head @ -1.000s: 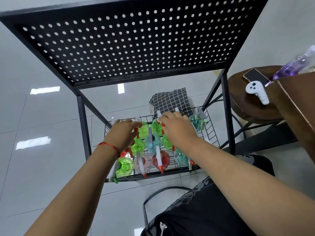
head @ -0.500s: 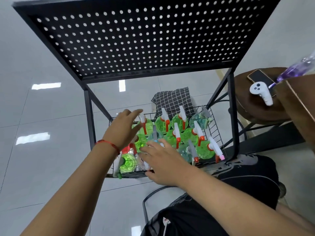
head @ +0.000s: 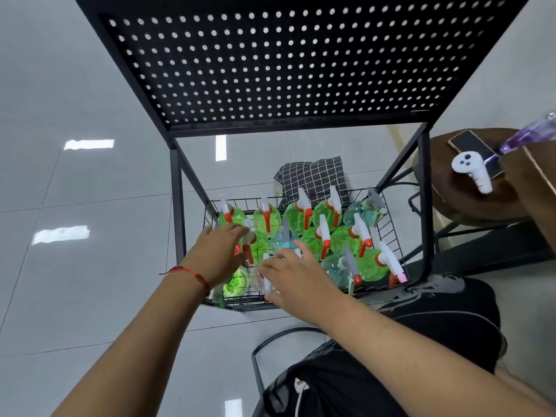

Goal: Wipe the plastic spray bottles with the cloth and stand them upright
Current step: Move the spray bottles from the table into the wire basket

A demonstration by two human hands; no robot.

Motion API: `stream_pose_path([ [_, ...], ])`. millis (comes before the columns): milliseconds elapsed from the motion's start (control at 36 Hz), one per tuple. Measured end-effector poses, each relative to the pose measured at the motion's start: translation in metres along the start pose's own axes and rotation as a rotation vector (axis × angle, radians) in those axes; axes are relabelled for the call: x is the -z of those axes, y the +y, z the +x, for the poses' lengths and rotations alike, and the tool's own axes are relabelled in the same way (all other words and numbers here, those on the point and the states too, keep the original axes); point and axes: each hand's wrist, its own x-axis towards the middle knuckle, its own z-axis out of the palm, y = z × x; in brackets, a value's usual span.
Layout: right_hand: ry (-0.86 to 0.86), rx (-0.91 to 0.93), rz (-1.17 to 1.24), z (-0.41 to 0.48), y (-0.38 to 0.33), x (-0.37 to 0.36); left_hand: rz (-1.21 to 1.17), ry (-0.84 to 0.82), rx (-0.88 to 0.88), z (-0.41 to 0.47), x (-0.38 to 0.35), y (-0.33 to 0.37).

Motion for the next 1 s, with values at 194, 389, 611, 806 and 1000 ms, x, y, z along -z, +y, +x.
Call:
stream_pose_path([
  [194,-0.002,-0.019,0.054,-0.004,-0.002,-0.002,-0.010,0.034,0.020,0.002,-0.005,0.000],
  [389,0.019,-0.063,0.161,-0.007,0.000,0.006,-0.153,0.109,0.066,-0.030,0.013,0.007],
  [611,0.083,-0.080,0.172,0.038,0.014,0.042,-0.214,0.096,0.101,-0.106,-0.003,0.008],
  [806,0.085,-0.026,0.112,0.096,0.016,0.051,-0.145,0.031,0.196,-0.126,-0.047,0.006],
  [1000,0.054,0.025,-0.026,0.148,0.009,0.043,-0.107,0.047,0.240,-0.111,-0.053,0.004],
])
